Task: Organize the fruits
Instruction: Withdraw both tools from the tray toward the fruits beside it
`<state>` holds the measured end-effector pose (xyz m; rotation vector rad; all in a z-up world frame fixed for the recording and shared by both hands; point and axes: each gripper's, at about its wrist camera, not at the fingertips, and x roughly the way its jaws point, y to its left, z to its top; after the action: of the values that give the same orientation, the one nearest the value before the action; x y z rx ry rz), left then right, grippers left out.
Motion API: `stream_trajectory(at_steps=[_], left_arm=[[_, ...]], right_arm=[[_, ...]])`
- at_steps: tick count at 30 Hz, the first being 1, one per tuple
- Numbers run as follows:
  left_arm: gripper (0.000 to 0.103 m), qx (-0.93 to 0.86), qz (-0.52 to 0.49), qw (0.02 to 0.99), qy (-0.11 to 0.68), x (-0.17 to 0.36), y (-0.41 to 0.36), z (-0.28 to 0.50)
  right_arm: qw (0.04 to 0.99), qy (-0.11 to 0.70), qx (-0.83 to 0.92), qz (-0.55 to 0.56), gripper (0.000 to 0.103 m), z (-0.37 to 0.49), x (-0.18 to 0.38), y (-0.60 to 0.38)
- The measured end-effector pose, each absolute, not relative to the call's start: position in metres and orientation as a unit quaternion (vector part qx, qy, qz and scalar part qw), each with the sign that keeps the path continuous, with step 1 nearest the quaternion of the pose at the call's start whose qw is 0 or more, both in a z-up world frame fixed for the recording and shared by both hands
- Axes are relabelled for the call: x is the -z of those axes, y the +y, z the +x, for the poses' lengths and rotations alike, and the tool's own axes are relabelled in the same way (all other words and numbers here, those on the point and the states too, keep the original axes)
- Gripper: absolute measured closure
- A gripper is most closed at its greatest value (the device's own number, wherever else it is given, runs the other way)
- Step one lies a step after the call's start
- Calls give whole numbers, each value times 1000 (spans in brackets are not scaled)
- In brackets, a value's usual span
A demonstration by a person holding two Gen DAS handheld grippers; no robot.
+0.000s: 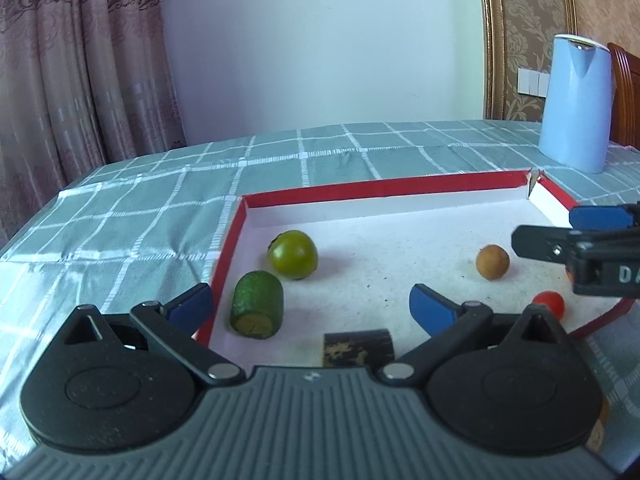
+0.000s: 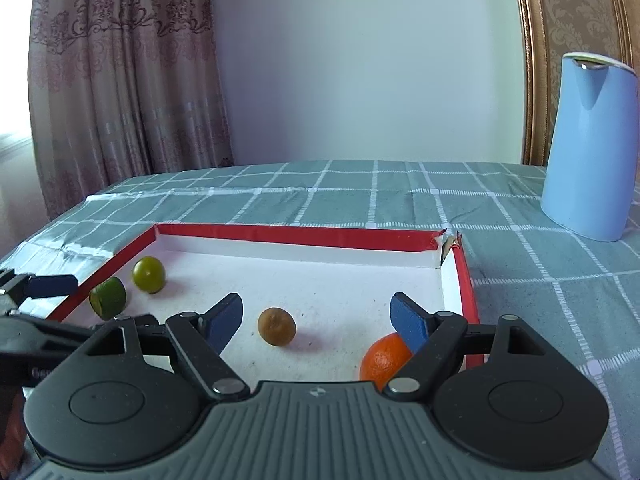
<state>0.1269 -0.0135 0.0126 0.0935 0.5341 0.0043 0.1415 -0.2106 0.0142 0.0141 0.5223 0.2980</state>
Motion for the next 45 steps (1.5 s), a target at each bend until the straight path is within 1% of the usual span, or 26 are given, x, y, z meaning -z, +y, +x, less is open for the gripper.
stream_trajectory(at_steps=[6,12,15,18,25,34,41,43,45], left_arm=[[0,-3,30,964,266,-11,1,109],[0,-2,-8,963,270,-13,15,94],[0,-4,-14,964,266,-13,16,88],[0,-3,-17,965,263,-14,17,85],[0,-3,-21,964,265,-14,18,85],[0,-3,-21,964,265,-14,18,85],[0,-3,-21,964,265,-14,18,85],[0,-3,-21,964,265,-14,18,85],[0,-3,-20,964,265,-14,18,85]], right_arm=[[954,248,-166,13,22,114,-16,-214],[957,233,-170,7,22,79,-12,-225],[956,238,-171,13,22,61,-10,-239],[954,247,-167,-7,22,46,-6,-246],[926,316,-204,10,22,45,6,-256],[919,322,-225,-44,22,42,9,-230],[921,328,-195,-83,22,62,12,-201],[919,326,-204,-82,27,66,11,-198],[917,321,-222,-85,48,65,10,-196]])
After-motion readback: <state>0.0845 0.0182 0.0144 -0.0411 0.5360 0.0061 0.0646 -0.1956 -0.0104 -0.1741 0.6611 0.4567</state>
